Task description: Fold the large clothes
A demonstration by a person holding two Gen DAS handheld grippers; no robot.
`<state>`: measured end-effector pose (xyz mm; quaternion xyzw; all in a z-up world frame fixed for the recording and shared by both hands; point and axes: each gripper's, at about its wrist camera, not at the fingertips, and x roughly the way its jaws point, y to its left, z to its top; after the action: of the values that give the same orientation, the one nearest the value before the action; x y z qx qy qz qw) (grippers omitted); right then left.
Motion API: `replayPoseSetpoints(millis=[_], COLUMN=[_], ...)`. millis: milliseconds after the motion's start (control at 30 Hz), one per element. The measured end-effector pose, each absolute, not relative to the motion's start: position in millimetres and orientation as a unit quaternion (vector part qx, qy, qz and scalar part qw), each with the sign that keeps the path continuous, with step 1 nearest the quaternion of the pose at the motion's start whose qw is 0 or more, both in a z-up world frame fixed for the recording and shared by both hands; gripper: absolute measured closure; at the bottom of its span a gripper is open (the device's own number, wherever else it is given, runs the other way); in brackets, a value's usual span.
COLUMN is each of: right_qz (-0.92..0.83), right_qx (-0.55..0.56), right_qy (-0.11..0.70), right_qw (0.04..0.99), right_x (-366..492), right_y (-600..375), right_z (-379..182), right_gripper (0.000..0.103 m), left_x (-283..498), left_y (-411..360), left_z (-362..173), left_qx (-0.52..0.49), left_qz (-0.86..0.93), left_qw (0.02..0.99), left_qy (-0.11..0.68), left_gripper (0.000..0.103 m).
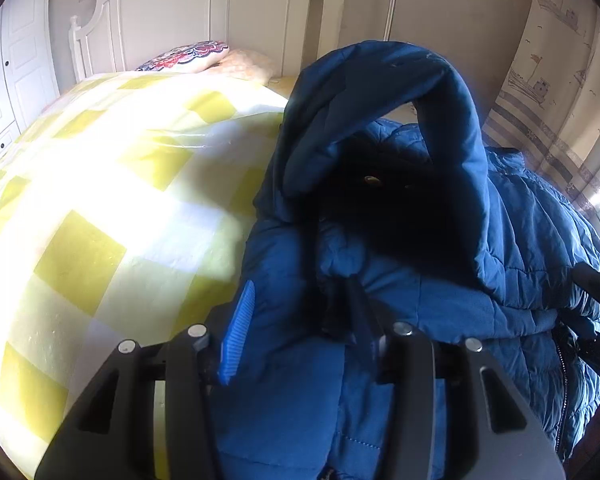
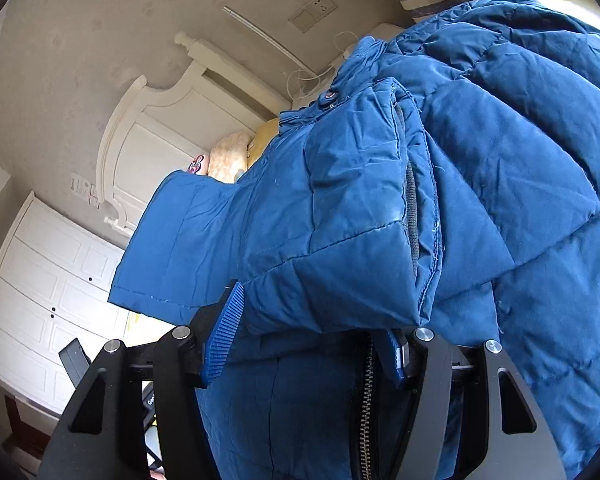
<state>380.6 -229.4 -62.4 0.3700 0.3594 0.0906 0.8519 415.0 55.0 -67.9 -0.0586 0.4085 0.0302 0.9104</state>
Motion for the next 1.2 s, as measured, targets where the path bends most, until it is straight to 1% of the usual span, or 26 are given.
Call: replayPoseSetpoints(millis=[33,67,100,233,333,400,467,567,600,633,700,800,867,900,933,967,1033,1100,1133,1200], right_qz=[0.09,0.093,0.093,0.068,0.034,0.021,0.006,-0.017,-0.025,-0.034,-0.086,-0.186,-0.177,-0.16,-0.139,-0.125,-0.123,-0.128,-0.132,-0.141], right_qx=[0.354,0.341,0.322,0.242,0.22,0.235,0.242,0.267,0.282,0.296,0.301,0.24,0.184,0.151,0.121,0.092,0.048,0.031,0.026,0.014], right_qy=[0.352,0.335,0.312,0.251,0.236,0.256,0.293,0.374,0.385,0.38,0.346,0.249,0.223,0.227,0.242,0.266,0.319,0.375,0.388,0.383], right_qw=[0.861,0.874,0.889,0.935,0.946,0.938,0.925,0.888,0.878,0.876,0.884,0.92,0.941,0.949,0.953,0.951,0.939,0.918,0.912,0.913], right_x=[379,375,370,345,331,330,336,349,344,338,320,293,296,305,318,332,356,376,379,377], right_y=[-228,-228,-228,-244,-278,-304,-319,-326,-328,-331,-335,-328,-311,-301,-290,-280,-268,-265,-264,-264], right_z=[-55,-44,-30,22,35,24,0,-43,-54,-56,-45,-7,12,17,18,14,-6,-33,-46,-57], right_gripper=[0.067,0.072,0.076,0.079,0.079,0.079,0.079,0.078,0.07,0.057,0.043,0.043,0.041,0.034,0.025,0.02,0.019,0.019,0.018,0.017], left_x=[414,413,414,414,415,414,414,414,414,413,413,413,413,412,413,413,413,413,413,413], left_y=[56,57,58,60,61,61,61,63,64,65,66,65,64,63,63,63,64,64,65,66], left_z=[-68,-68,-68,-69,-68,-68,-68,-68,-69,-69,-70,-70,-70,-69,-69,-69,-69,-69,-69,-69], left_qx=[-0.06,-0.062,-0.064,-0.068,-0.067,-0.067,-0.067,-0.072,-0.075,-0.078,-0.082,-0.078,-0.075,-0.074,-0.074,-0.074,-0.076,-0.078,-0.08,-0.083], left_qz=[0.03,0.029,0.028,0.026,0.027,0.027,0.029,0.031,0.031,0.031,0.031,0.033,0.034,0.035,0.035,0.035,0.034,0.036,0.036,0.036], left_qw=[0.91,0.91,0.91,0.91,0.91,0.91,0.909,0.908,0.908,0.908,0.907,0.907,0.907,0.907,0.907,0.907,0.907,0.907,0.906,0.906], left_qy=[0.408,0.408,0.408,0.409,0.409,0.409,0.409,0.411,0.411,0.411,0.412,0.413,0.413,0.413,0.413,0.413,0.413,0.413,0.413,0.414], left_gripper=[0.056,0.056,0.056,0.055,0.055,0.053,0.052,0.048,0.047,0.046,0.045,0.045,0.045,0.045,0.045,0.045,0.044,0.042,0.042,0.041])
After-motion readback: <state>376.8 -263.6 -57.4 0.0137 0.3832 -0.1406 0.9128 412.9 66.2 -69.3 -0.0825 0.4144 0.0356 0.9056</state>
